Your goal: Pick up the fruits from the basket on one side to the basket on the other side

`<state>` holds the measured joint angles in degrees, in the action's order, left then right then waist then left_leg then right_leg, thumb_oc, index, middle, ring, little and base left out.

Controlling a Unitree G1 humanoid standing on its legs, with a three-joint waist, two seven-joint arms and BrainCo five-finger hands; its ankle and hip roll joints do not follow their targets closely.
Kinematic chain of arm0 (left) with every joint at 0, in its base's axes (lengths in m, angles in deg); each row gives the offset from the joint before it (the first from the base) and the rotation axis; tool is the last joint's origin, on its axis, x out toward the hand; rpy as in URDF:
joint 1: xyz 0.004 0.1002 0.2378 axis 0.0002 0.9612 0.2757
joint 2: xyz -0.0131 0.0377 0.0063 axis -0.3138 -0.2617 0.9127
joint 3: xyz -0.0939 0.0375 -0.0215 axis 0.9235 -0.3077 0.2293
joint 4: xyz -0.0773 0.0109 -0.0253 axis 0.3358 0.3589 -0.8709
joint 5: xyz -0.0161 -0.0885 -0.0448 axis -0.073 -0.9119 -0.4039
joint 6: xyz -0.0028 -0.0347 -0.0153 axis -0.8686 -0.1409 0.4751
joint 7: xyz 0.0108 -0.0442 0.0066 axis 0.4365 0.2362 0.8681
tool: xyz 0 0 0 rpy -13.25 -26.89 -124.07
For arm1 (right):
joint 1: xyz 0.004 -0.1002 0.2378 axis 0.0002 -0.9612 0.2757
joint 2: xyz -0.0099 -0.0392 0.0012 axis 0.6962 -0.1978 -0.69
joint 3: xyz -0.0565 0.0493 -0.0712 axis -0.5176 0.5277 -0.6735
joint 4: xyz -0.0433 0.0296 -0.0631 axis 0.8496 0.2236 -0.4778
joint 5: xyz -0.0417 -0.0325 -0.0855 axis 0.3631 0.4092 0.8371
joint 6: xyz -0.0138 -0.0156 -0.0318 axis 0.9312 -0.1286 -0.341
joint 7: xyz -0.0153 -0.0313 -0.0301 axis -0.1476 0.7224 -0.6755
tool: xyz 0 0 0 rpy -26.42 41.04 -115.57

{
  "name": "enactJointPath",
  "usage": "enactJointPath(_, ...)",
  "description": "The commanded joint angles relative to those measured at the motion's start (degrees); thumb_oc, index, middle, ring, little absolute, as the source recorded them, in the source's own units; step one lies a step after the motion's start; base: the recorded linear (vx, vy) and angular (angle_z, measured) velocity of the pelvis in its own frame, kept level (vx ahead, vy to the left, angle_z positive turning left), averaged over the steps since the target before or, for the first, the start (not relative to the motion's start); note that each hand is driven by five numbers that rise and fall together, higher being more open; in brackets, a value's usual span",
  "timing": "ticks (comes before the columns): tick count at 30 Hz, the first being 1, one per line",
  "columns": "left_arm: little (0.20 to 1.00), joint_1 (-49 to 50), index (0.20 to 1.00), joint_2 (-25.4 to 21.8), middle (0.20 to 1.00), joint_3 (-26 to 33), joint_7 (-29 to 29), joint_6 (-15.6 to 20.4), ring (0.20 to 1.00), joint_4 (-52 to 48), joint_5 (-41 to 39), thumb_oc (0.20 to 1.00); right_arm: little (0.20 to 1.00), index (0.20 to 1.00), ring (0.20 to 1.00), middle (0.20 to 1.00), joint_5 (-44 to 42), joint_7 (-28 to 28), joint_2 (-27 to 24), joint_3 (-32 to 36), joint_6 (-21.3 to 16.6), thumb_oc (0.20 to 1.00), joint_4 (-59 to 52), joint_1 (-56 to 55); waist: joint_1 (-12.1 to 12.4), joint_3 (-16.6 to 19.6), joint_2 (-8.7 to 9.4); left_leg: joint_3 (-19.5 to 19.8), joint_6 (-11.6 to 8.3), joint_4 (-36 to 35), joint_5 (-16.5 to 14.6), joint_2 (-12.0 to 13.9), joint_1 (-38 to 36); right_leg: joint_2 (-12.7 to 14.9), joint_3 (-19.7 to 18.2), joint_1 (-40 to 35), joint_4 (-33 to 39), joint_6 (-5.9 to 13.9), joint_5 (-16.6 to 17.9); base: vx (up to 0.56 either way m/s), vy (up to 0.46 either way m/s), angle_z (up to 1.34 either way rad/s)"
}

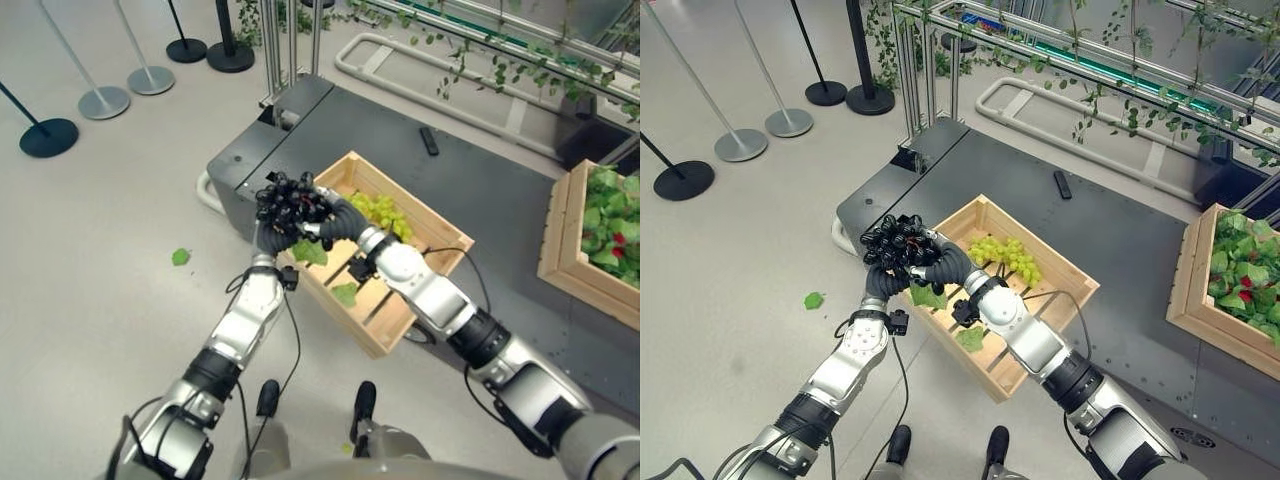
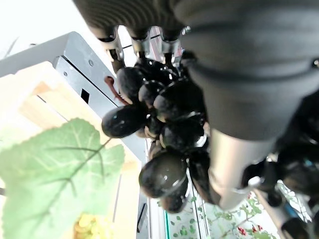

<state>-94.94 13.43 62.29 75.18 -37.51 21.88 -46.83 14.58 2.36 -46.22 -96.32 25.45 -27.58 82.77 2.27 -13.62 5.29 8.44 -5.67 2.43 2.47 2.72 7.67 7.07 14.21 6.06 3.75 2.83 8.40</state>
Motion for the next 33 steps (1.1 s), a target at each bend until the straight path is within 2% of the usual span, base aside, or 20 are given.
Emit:
enactJointPath(1, 1.0, -8.15, 1.0, 1.46, 1.0, -4.28, -0.66, 4.93, 1.0, 2.72, -1.17, 1.0, 0.2, 0.2, 0.2, 0.2, -4.13, -1.39, 5.99, -3.43, -5.7, 0.2, -4.85, 4.07, -0.54, 4.07, 2.05, 0.81, 0.38, 3.51, -6.28, -1.35, 2.2, 5.65, 0.95, -4.02, -8.76, 5.83, -15.42, 0.0, 0.0, 0.0)
enactJointPath(3, 0.2, -8.52, 0.2, 1.67, 0.2, -4.16, -0.48, 5.05, 0.2, 3.15, -1.95, 0.2, 0.2, 0.2, 0.2, 0.2, -5.02, -1.36, 6.18, -3.77, -5.47, 0.2, -4.69, 3.93, -0.6, 4.08, 2.01, 0.73, 0.32, 3.54, -6.24, -1.36, 2.18, 5.67, 0.91, -4.09, -8.76, 5.82, -15.41, 0.0, 0.0, 0.0)
enactJointPath(18, 0.2, -7.92, 0.2, 0.64, 0.2, -3.32, -1.69, 5.63, 0.2, 1.96, -2.03, 0.2, 0.2, 0.2, 0.2, 0.2, -7.8, -1.13, 5.84, -2.63, -6.07, 0.2, -4.02, 2.13, -0.87, 4.54, 1.68, 0.37, 0.26, 3.52, -6.37, -1.22, 1.65, 5.64, 0.93, -4.63, -8.51, 5.77, -15.34, 0.0, 0.0, 0.0)
enactJointPath(19, 0.715, -7.85, 0.715, 0.6, 0.715, -3.3, -1.69, 5.68, 0.715, 1.9, -2.0, 0.715, 0.2, 0.2, 0.2, 0.2, -7.89, -1.0, 5.82, -2.47, -6.17, 0.2, -4.1, 2.06, -0.91, 4.59, 1.65, 0.39, 0.28, 3.56, -6.39, -1.22, 1.66, 5.65, 0.85, -4.62, -8.52, 5.76, -15.33, 0.0, 0.0, 0.0)
enactJointPath(20, 1.0, -7.81, 1.0, 0.57, 1.0, -3.26, -1.69, 5.65, 1.0, 1.9, -1.93, 1.0, 0.2, 0.2, 0.2, 0.2, -7.89, -0.95, 5.79, -2.3, -6.22, 0.2, -4.17, 1.95, -0.94, 4.59, 1.64, 0.37, 0.28, 3.58, -6.39, -1.22, 1.66, 5.68, 0.86, -4.61, -8.53, 5.76, -15.32, 0.0, 0.0, 0.0)
enactJointPath(28, 1.0, -7.04, 1.0, 0.01, 1.0, -2.83, -2.24, 5.65, 1.0, 1.18, -1.45, 1.0, 0.2, 0.2, 0.2, 0.2, -5.88, -0.38, 4.28, -0.25, -6.58, 0.2, -5.74, 2.08, -1.06, 4.88, 1.53, 0.38, 0.25, 3.43, -6.44, -1.18, 1.52, 5.66, 0.77, -4.61, -8.49, 5.82, -15.33, 0.0, 0.0, 0.0)
enactJointPath(33, 1.0, -4.91, 1.0, -0.6, 1.0, -1.79, -3.14, 5.76, 1.0, 0.16, -1.2, 1.0, 0.2, 0.2, 0.2, 0.2, -0.79, 0.44, 0.72, 2.99, -6.95, 0.2, -6.7, 3.56, -1.02, 5.13, 1.67, 0.44, 0.36, 3.26, -6.49, -1.27, 1.37, 5.64, 0.92, -4.75, -8.24, 5.85, -15.18, 0.0, 0.0, 0.0)
